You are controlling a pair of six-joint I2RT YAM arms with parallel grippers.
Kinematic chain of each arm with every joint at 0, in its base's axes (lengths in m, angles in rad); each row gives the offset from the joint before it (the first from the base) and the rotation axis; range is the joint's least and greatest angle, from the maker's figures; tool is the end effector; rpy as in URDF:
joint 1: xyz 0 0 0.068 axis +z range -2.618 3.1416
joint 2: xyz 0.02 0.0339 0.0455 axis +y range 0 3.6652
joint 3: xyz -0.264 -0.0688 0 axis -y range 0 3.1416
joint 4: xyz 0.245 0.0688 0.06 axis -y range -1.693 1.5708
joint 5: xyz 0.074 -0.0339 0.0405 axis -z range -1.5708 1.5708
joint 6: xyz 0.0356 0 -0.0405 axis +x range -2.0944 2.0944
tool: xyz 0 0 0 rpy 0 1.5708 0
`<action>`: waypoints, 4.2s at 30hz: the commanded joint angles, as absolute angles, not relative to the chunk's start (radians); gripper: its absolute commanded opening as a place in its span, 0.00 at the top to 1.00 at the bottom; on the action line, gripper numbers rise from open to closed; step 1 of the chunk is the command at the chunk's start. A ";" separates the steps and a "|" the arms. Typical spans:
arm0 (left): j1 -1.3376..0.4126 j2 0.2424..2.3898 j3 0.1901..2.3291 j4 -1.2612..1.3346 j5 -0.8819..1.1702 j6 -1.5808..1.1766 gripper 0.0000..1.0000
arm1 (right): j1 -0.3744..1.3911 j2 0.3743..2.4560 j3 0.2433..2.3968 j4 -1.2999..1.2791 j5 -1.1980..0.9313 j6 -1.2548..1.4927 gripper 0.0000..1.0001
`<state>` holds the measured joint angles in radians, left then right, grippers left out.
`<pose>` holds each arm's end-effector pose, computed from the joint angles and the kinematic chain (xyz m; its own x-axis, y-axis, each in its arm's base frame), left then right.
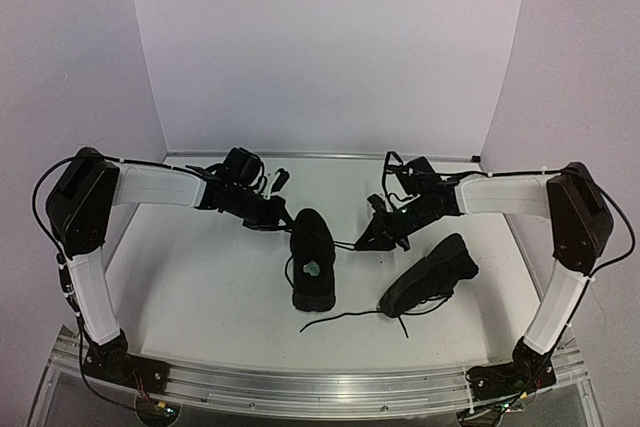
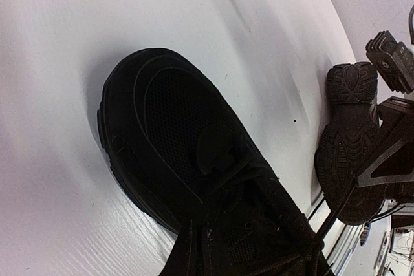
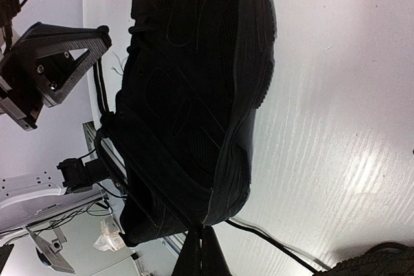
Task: Tie the shoes
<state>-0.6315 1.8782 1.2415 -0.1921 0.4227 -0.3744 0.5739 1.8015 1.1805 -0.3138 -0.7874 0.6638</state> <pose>0.3179 -0.2506 0.1892 -0.8325 0.1957 -0.5184 0.4918 0.6919 -0.5286 0.2999 0.2239 0.1970 -0.9859 -0.1197 -0.1167 -0.1639 0.5559 0.8149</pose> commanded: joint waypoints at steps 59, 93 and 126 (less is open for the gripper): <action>-0.593 1.707 1.086 -0.326 0.716 0.233 0.57 | 0.641 2.078 1.498 -0.399 -0.856 0.524 0.69; -0.660 1.763 1.080 -0.263 0.737 0.162 0.67 | 0.702 2.055 1.536 -0.422 -0.858 0.499 1.00; -0.528 1.773 1.282 -0.255 0.679 0.081 0.49 | 0.649 2.025 1.537 -0.454 -0.842 0.515 1.00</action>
